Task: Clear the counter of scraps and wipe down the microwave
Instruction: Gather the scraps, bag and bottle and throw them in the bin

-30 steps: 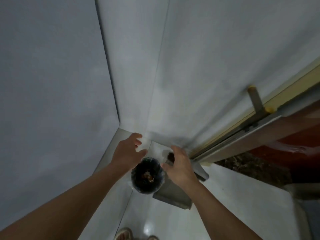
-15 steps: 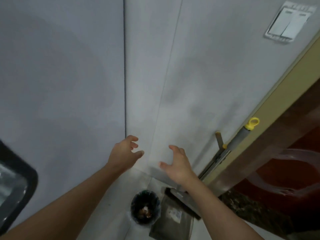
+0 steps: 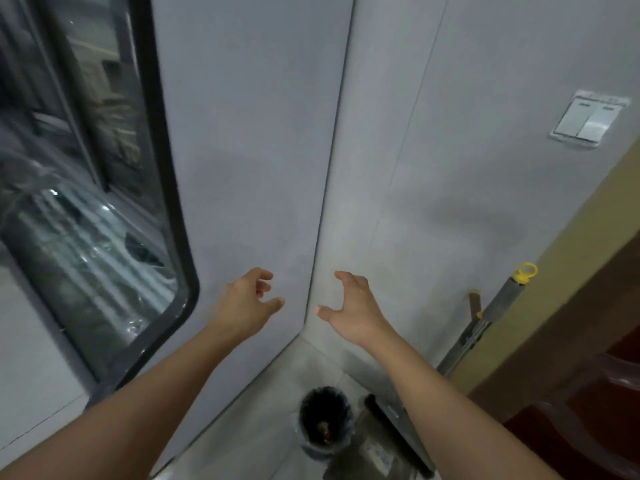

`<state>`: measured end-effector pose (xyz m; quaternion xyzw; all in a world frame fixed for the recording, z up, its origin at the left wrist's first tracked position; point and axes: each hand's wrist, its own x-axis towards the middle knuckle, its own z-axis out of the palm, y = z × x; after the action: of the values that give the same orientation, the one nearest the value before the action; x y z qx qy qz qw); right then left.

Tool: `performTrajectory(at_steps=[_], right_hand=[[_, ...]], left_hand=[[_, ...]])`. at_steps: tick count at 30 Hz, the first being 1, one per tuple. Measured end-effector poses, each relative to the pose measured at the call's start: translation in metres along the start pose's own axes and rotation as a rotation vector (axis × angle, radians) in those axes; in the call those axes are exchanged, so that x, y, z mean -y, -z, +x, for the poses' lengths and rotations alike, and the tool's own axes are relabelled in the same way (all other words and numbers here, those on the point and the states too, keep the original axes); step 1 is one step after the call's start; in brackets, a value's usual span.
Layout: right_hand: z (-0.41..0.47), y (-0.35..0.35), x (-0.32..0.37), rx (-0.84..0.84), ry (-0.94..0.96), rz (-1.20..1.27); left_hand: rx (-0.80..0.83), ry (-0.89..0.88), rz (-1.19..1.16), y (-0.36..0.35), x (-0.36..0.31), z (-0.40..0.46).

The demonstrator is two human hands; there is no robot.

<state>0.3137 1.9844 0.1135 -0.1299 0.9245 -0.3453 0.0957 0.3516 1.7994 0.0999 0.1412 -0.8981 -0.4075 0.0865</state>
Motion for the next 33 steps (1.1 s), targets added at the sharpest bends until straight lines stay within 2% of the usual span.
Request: performTrajectory(at_steps=[9, 25, 33], right_hand=[[-0.020, -0.084, 0.123, 0.139, 0.209, -0.070], [-0.091, -0.308, 0.399, 0.412, 0.516, -0.040], [-0.086, -0.399, 0.508, 0.481, 0.650, -0.050]], left_hand=[[-0.207, 0.149, 0.014, 0.129, 0.074, -0.066], [-0.431, 0.375, 0.021, 0.419, 0.280, -0.200], [-0.549, 0.500, 0.032, 0.516, 0.361, -0.221]])
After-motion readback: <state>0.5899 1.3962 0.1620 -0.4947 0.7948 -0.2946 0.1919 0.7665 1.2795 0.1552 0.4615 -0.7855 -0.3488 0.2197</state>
